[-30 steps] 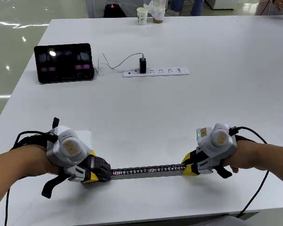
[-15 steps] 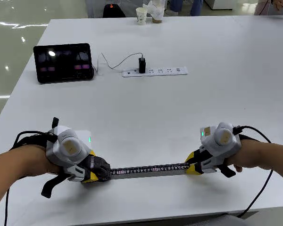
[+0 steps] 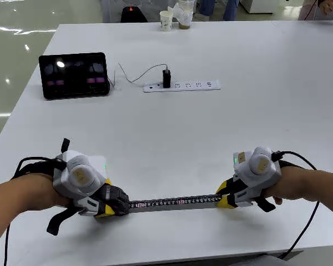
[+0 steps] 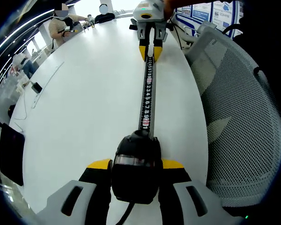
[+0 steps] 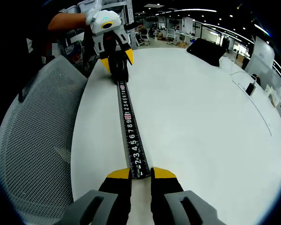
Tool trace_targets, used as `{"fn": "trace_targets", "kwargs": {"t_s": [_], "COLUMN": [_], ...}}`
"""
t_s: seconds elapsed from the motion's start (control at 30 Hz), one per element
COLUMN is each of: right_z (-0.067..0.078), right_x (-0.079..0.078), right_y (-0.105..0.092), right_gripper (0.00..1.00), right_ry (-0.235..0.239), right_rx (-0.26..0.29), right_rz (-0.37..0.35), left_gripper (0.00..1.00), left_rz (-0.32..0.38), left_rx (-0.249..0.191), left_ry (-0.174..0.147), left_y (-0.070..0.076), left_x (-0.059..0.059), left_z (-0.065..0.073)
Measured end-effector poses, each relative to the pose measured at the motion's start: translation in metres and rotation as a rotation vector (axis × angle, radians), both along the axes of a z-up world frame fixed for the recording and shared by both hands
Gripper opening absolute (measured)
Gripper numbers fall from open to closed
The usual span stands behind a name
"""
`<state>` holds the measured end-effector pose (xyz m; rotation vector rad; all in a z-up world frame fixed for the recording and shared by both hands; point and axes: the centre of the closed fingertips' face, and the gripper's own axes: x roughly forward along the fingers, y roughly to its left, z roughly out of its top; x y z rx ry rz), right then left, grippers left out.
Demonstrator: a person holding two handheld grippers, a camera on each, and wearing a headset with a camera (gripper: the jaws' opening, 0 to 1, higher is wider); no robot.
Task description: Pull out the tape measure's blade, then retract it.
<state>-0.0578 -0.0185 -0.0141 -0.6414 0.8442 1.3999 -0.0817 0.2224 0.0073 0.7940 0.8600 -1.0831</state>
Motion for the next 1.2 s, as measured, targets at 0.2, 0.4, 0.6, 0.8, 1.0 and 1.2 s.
{"fn": "trace_targets", "kwargs": {"t_s": [0.2,0.4,0.6,0.8,1.0,1.2], "right_z": [0.0,0.0,0.0,0.006,0.012,0.011], "right_x": [0.0,-0.002,-0.006,-0.011,-0.017,-0.019], "right_y": [0.0,0.001,-0.002,-0.005,-0.006,-0.011], "right_gripper": [0.12,0.13,0.19,0.25,0.38,0.47], "right_ry": [-0.01,-0.046,-0.056,-0.046,-0.011,0.007], "right_rx": [-0.02,-0.034,-0.063,-0.075,-0.058,-0.05], "right_rz": [0.021,0.047,0.081,0.109,0.08,0.018], "left_gripper": [0.34,0.36,0.53,0.62,0.76,0.8], "left_rz": [0.011,0.016,0.047,0.071,0.094,0.132], "left_rx": [0.005,-0.006,-0.026,-0.061,-0.076,-0.122], "left_ry": [-0.005,0.002,0.021,0.102,0.13,0.152], "left_y": [0.001,0.0,-0.002,-0.005,-0.007,-0.009], "left_x": [0.001,0.0,0.0,-0.008,-0.013,-0.014], "left_z": [0.001,0.006,0.012,0.016,0.015,0.017]}}
